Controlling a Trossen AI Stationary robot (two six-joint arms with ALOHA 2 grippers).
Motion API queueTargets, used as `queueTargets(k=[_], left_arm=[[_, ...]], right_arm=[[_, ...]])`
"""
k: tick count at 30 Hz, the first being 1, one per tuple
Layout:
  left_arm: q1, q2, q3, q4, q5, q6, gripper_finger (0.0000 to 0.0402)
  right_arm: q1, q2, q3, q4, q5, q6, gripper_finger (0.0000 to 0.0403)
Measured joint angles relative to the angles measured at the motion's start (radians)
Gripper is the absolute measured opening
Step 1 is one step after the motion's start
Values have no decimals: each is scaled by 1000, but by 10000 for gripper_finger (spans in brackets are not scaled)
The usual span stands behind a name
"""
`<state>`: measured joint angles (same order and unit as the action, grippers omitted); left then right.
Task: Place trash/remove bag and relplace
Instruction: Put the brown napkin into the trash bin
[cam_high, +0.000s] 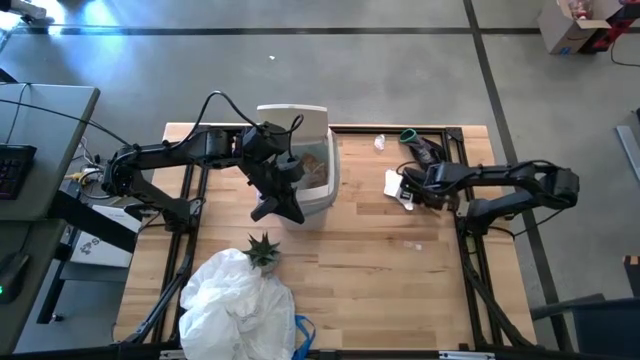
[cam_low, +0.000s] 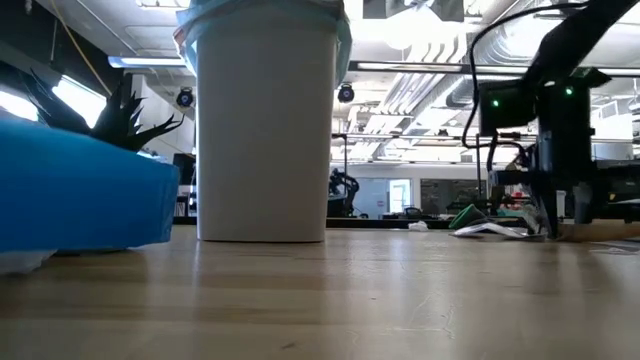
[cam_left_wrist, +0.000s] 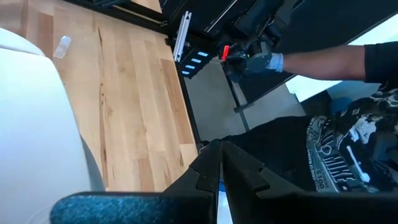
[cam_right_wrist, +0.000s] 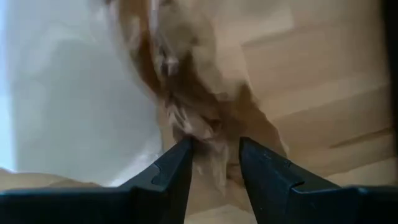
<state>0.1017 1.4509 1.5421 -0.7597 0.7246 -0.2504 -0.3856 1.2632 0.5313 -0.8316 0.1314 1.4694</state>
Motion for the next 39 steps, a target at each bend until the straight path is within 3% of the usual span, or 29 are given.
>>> queueTargets(k=[5, 13, 20, 31, 39], left_arm=[[0, 0, 0, 1, -1, 0, 0], [2, 0, 0, 1, -2, 0, 0], [2, 0, 0, 1, -3, 9, 0], [2, -16, -1, 5, -6, 18, 0], [2, -74, -1, 5, -39, 19, 0]], right_arm=[[32, -2, -19, 31, 6, 33, 107], [75, 0, 27, -45, 83, 41, 7], [121, 0, 96, -167, 130, 59, 1], [250, -2, 444, -426, 327, 75, 0], [448, -2, 751, -403, 511, -6, 0]])
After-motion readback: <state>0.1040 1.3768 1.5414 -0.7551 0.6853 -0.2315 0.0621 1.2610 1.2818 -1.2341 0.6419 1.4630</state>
